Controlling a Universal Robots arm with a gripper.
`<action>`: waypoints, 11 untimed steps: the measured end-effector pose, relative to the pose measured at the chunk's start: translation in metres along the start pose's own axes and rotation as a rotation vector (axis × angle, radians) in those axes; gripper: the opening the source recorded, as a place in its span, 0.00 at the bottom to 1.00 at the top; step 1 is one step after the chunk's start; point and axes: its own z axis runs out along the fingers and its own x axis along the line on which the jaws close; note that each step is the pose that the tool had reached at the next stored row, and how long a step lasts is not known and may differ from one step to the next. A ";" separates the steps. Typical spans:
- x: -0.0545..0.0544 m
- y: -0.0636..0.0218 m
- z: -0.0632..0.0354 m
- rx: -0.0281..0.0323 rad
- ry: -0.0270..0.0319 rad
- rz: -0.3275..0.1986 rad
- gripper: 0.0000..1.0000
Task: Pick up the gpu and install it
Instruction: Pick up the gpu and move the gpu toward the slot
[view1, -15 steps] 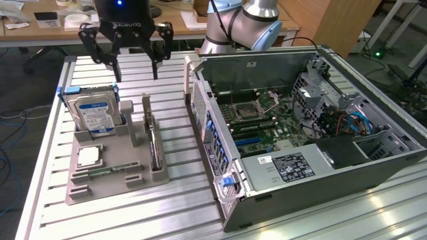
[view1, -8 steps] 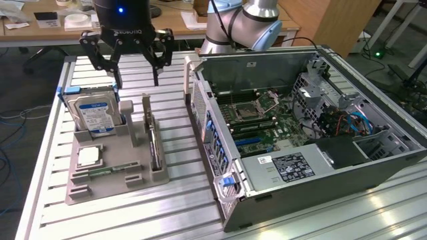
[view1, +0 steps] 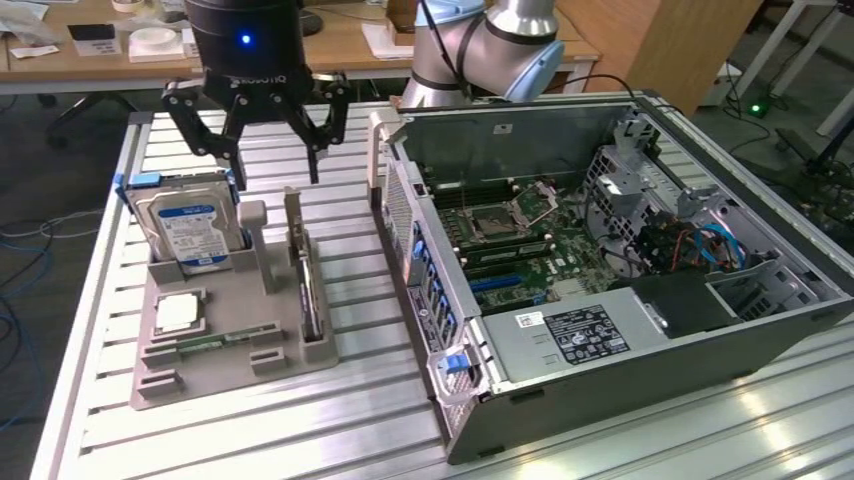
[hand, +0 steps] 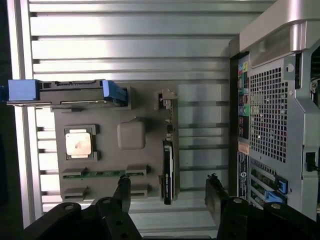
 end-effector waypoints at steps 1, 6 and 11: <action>0.000 -0.0006 0.0011 0.0001 0.0001 0.000 0.71; 0.000 -0.0055 0.0064 -0.0013 0.0001 0.000 0.71; 0.000 -0.0077 0.0139 -0.0012 0.0002 0.000 0.71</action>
